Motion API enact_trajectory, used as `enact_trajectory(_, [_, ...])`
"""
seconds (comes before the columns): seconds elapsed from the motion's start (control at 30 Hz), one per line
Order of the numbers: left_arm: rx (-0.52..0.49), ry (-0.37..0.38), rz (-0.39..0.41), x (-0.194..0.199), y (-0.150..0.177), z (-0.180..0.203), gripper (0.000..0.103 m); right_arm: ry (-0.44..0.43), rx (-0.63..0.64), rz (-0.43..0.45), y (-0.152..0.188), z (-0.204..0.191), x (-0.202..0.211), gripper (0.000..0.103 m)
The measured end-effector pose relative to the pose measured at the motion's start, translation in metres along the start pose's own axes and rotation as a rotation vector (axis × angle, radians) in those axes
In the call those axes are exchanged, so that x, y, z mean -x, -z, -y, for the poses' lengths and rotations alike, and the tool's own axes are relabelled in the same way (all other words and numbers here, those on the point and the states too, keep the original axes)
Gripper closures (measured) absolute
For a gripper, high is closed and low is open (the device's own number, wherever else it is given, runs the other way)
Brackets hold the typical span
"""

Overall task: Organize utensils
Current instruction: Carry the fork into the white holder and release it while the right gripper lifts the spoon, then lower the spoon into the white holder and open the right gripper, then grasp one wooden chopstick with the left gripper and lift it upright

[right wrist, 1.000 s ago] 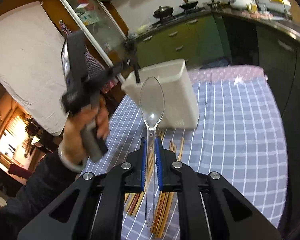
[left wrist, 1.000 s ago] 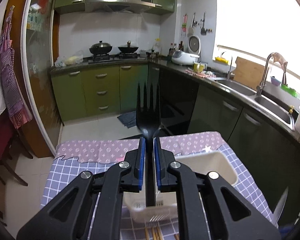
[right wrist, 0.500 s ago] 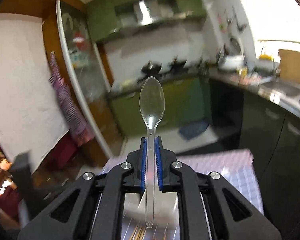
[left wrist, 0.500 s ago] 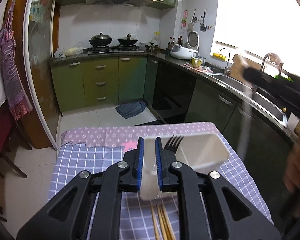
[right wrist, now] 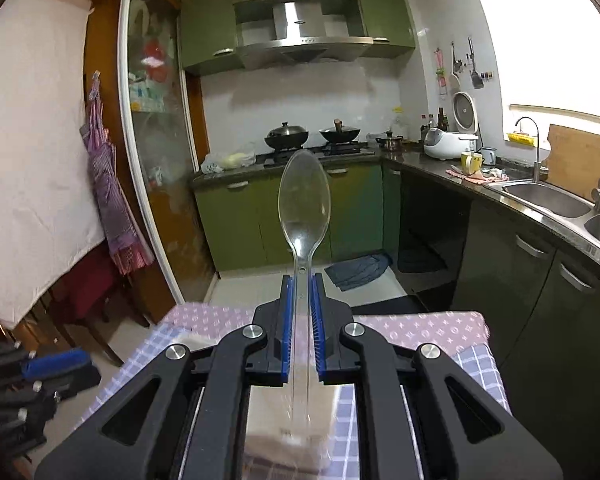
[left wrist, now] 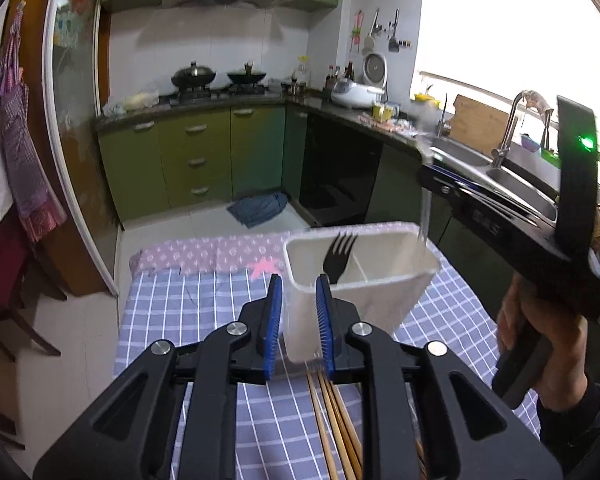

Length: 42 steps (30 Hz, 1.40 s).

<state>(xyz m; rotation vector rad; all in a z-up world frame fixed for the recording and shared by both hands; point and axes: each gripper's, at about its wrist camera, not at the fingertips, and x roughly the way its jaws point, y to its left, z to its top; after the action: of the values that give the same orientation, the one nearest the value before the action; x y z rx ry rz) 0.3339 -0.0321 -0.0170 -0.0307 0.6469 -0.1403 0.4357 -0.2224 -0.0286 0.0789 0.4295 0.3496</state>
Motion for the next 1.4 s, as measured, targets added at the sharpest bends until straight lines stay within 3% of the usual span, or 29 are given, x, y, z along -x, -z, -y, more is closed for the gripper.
enact_trajectory(0.27, [0.016, -0.031, -0.105, 0.006, 0.022, -0.005, 0.086, 0.015, 0.065, -0.071, 0.044, -0.008, 0.022, 0.092])
enact_trajectory(0.3, [0.016, -0.032, -0.116, 0.007, 0.024, -0.005, 0.086, 0.012, 0.066, -0.076, 0.049, -0.008, 0.025, 0.091])
enact_trajectory(0.4, [0.005, -0.035, -0.148, 0.011, 0.031, -0.003, 0.086, 0.01, 0.065, -0.077, 0.052, -0.008, 0.031, 0.07])
enact_trajectory(0.53, [-0.006, -0.029, -0.191, 0.014, 0.042, -0.001, 0.086, 0.004, 0.065, -0.063, 0.051, -0.008, 0.046, 0.062])
enact_trajectory(0.73, [-0.01, -0.017, -0.281, 0.007, 0.055, 0.003, 0.084, -0.018, 0.021, -0.045, 0.048, 0.003, 0.086, 0.061])
enact_trajectory(0.83, [-0.013, -0.002, -0.37, -0.007, 0.068, 0.007, 0.084, -0.022, 0.018, -0.092, 0.051, 0.009, 0.102, 0.061])
enact_trajectory(1.0, [0.04, 0.042, -0.539, -0.041, 0.093, 0.009, 0.084, -0.059, 0.001, -0.314, 0.082, 0.025, 0.099, 0.061])
enact_trajectory(1.17, [0.07, 0.046, -0.614, -0.069, 0.107, 0.014, 0.084, -0.044, 0.018, -0.417, 0.111, 0.033, 0.092, 0.061])
enact_trajectory(1.4, [0.07, -0.001, -0.669, -0.098, 0.113, 0.021, 0.084, -0.046, 0.018, -0.469, 0.133, 0.038, 0.085, 0.061])
